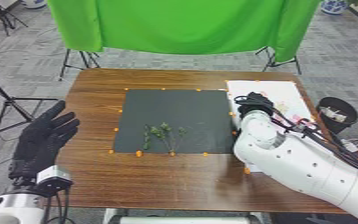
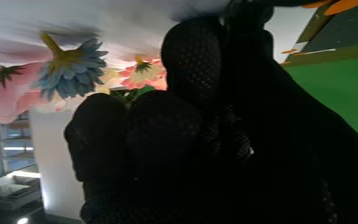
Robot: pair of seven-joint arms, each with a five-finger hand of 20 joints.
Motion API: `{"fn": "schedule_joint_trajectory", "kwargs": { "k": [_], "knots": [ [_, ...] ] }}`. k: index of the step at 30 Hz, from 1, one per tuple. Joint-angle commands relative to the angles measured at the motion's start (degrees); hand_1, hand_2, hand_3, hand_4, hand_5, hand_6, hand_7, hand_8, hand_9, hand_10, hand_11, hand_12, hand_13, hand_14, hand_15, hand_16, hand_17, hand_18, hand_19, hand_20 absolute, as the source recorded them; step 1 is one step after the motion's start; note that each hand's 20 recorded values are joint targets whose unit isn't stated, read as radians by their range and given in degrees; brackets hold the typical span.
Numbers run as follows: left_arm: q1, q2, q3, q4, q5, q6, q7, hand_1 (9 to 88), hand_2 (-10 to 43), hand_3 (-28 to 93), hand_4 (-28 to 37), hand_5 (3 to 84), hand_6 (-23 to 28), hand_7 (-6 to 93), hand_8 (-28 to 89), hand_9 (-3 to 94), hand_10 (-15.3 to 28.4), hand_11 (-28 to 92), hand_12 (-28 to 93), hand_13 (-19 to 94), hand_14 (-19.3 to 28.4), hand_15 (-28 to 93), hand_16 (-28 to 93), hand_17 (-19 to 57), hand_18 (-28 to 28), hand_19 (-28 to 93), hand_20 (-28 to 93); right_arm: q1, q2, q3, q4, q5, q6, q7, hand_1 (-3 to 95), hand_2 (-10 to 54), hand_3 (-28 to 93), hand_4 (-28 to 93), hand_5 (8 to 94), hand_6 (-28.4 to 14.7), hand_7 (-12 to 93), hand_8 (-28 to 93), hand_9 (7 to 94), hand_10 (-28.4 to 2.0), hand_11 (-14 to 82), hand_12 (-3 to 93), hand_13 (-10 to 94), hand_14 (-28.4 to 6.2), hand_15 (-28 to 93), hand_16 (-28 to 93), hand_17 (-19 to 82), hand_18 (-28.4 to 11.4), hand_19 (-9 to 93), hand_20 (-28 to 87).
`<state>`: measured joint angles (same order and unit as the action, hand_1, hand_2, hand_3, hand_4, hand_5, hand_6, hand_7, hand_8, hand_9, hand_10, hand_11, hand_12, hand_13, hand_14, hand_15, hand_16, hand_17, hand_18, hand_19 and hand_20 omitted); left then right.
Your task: Arrange flowers
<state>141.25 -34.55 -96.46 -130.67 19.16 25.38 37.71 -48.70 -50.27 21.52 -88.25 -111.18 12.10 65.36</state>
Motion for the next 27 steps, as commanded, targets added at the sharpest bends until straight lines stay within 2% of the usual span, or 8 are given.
{"fn": "schedule_joint_trajectory", "kwargs": {
  "k": [1, 7, 15, 16, 18, 20, 23, 27],
  "knots": [
    [0.8, 0.79, 0.47, -0.45, -1.09, 0.79, 1.38, 30.2, 7.3, 66, -20.8, 38.6, 10.1, 9.8, -8, 32.2, 18.7, 29, 11, 18, 23.4, 47, -11, -10.1, 20.3, 42, 7, 1.7, 0.7, -1.6, 0.1, -2.0, 2.6, 0.0, 48.8, -3.5, 82, -22, 76.9, -1.5, 35, 27, 83.9, -9.6, 42.5, 29.3, 82, -3.9, 73, 16, 58, -13.0, 93, 38],
    [1.6, 3.06, 1.08, -0.51, -3.23, 1.53, 4.14, 30.2, 7.3, 66, -20.9, 38.6, 10.1, 9.8, -8, 32.2, 18.8, 29, 11, 18, 23.3, 47, -11, -10.1, 20.3, 42, 7, 4.0, 1.4, -3.1, -0.1, -2.7, 4.5, -0.2, 47.8, -2.6, 82, -21, 75.7, -1.5, 38, 26, 83.2, -9.7, 44.1, 29.1, 82, -3.8, 74, 16, 58, -12.9, 93, 39],
    [2.0, 3.25, 0.88, -0.56, -3.19, 1.65, 4.21, 30.1, 7.4, 65, -20.9, 38.6, 10.1, 9.8, -8, 32.1, 18.7, 29, 11, 18, 23.3, 47, -11, -10.1, 20.3, 42, 7, 6.1, 1.7, -3.4, -1.5, -2.8, 5.1, -1.1, 47.4, -2.2, 82, -20, 75.1, -1.5, 40, 25, 82.6, -9.6, 45.5, 28.9, 82, -3.7, 74, 16, 58, -12.8, 93, 40],
    [2.5, 3.53, 0.80, -0.76, -3.64, 1.96, 4.85, 30.1, 7.4, 65, -20.9, 38.6, 10.1, 9.8, -8, 32.1, 18.7, 29, 11, 18, 23.3, 47, -11, -10.1, 20.3, 42, 7, 6.3, 1.5, -3.3, -1.5, -3.0, 4.8, -1.6, 47.4, -2.2, 82, -20, 75.1, -1.5, 40, 25, 82.5, -9.7, 45.7, 28.9, 82, -3.7, 74, 16, 58, -12.7, 93, 40],
    [2.4, 2.94, 0.64, -0.76, -2.99, 1.82, 4.12, 30.1, 7.4, 65, -20.8, 38.6, 10.1, 9.8, -8, 32.1, 18.7, 29, 11, 18, 23.3, 47, -11, -10.1, 20.3, 42, 7, 6.5, 1.7, -3.2, -2.4, -3.3, 5.0, -1.6, 47.3, -2.2, 82, -20, 75.1, -1.6, 40, 25, 82.5, -9.6, 45.8, 28.8, 82, -3.8, 74, 16, 59, -12.8, 93, 40],
    [3.0, 3.85, 0.71, -0.88, -3.93, 2.23, 5.25, 30.0, 7.3, 65, -20.8, 38.6, 10.1, 9.8, -8, 32.1, 18.7, 29, 11, 18, 23.3, 47, -11, -10.1, 20.3, 42, 7, 6.6, 1.9, -3.1, -3.7, -3.4, 4.9, -1.5, 47.3, -2.3, 82, -20, 75.1, -1.6, 40, 25, 82.5, -9.5, 45.9, 28.7, 82, -3.8, 74, 16, 59, -12.9, 93, 40],
    [4.0, 3.33, -0.26, -1.14, -3.43, 2.30, 4.81, 30.1, 7.4, 65, -20.9, 38.6, 10.1, 9.9, -8, 32.2, 18.8, 29, 11, 18, 23.3, 47, -11, -10.1, 20.3, 42, 7, 6.1, 1.8, -1.6, -6.2, -3.6, 4.1, -1.8, 47.3, -2.7, 83, -19, 75.2, -1.8, 40, 25, 82.9, -9.7, 45.8, 28.7, 82, -3.9, 74, 16, 59, -13.1, 93, 41],
    [5.8, 4.44, -1.24, -1.57, -4.88, 2.94, 6.47, 30.1, 7.4, 65, -20.9, 38.6, 10.1, 9.9, -8, 32.1, 18.8, 29, 11, 18, 23.3, 47, -11, -10.1, 20.3, 42, 7, 6.0, 1.1, -0.8, -9.6, -5.1, 3.9, -2.0, 47.7, -3.3, 83, -19, 75.8, -2.1, 40, 25, 83.6, -9.8, 45.4, 28.7, 83, -4.0, 74, 16, 60, -13.5, 93, 41]
  ]
}}
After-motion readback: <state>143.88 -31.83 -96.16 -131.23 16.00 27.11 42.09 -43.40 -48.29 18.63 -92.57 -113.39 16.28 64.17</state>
